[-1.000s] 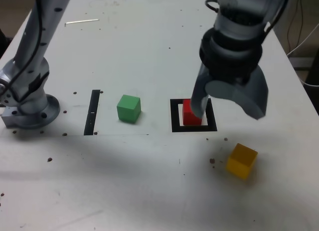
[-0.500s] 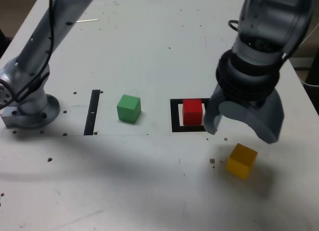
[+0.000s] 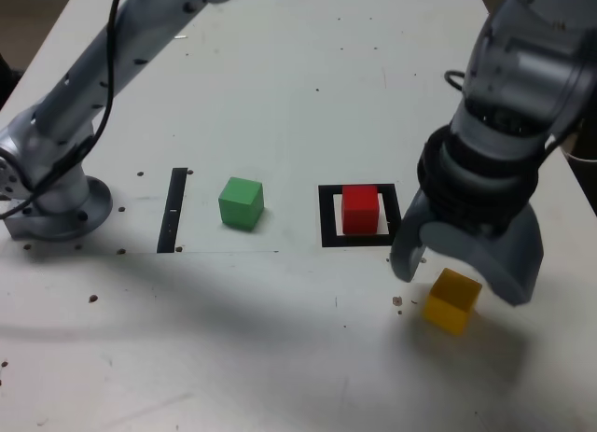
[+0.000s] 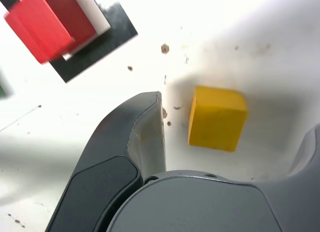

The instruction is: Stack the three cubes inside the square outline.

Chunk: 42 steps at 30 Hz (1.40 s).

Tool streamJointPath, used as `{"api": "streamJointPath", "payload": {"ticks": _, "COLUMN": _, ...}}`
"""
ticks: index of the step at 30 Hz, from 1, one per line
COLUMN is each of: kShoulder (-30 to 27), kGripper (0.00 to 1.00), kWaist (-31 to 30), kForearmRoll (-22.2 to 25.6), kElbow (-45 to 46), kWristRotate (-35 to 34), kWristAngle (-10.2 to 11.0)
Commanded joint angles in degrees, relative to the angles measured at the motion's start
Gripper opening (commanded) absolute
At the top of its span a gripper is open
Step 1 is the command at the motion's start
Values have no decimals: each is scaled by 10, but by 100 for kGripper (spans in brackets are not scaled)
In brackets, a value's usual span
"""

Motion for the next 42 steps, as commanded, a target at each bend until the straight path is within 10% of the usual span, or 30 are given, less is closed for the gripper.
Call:
{"api": "streamJointPath", "payload": {"ticks": 1, "kShoulder": 8, "kGripper": 98, "kWaist": -4, "kForearmRoll": 5, "kElbow": -3, "kWristRotate": 1, "kWristAngle": -4}}
{"api": "streamJointPath", "payload": {"ticks": 17, "kShoulder": 35, "kGripper": 90, "kWaist": -6, "kForearmRoll": -11, "kElbow": -14, "kWristRotate": -2, "kWristAngle": -12}}
{"api": "streamJointPath", "payload": {"ticks": 31, "kShoulder": 47, "kGripper": 42, "kWaist": -9, "kForearmRoll": -20, "kElbow": -14, "kWristRotate": -19, "kWristAngle": 9}}
{"api": "streamJointPath", "payload": {"ticks": 42, "kShoulder": 47, "kGripper": 33, "kWaist": -10, "kForearmRoll": -14, "kElbow": -11, "kWristRotate": -20, "kWristAngle": 8}}
